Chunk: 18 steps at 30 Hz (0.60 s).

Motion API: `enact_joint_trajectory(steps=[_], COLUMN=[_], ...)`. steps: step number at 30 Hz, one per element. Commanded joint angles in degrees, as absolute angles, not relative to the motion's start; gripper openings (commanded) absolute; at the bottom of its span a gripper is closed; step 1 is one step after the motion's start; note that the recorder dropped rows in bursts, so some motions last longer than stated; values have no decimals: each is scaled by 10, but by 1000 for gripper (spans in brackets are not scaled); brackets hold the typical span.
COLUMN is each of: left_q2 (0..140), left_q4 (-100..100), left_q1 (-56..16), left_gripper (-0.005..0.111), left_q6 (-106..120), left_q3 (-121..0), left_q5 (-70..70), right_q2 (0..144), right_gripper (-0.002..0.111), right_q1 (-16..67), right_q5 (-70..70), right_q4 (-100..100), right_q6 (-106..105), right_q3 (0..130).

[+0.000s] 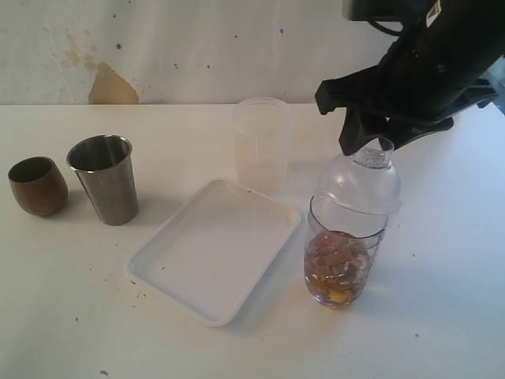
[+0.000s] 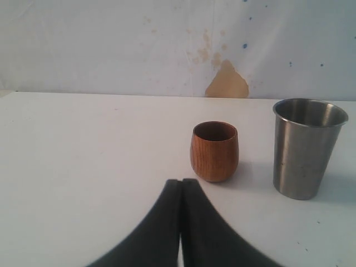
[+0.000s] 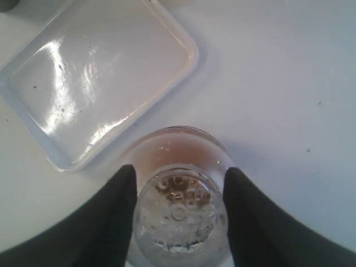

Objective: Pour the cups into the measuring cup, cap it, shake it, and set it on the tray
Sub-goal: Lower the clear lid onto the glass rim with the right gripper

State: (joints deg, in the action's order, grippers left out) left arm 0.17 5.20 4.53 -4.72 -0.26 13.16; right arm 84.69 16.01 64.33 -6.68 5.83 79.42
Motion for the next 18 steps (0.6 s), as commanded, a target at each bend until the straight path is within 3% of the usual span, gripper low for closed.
enact_joint_trajectory(steps=[1, 9, 18], left_q2=[0, 0, 0], left_q4=[55, 55, 55], left_q1=[45, 45, 45], left_gripper=[0, 0, 0], left_q6=[-51, -51, -51], left_q3=[0, 0, 0], left_q5=[133, 133, 133], right_q2=[832, 832, 834], right_gripper=[0, 0, 0], right_q1=[182, 245, 251], right_q5=[657, 643, 624], right_q4=[-12, 3, 57], right_q6=[53, 76, 118], right_q3=[791, 784, 767])
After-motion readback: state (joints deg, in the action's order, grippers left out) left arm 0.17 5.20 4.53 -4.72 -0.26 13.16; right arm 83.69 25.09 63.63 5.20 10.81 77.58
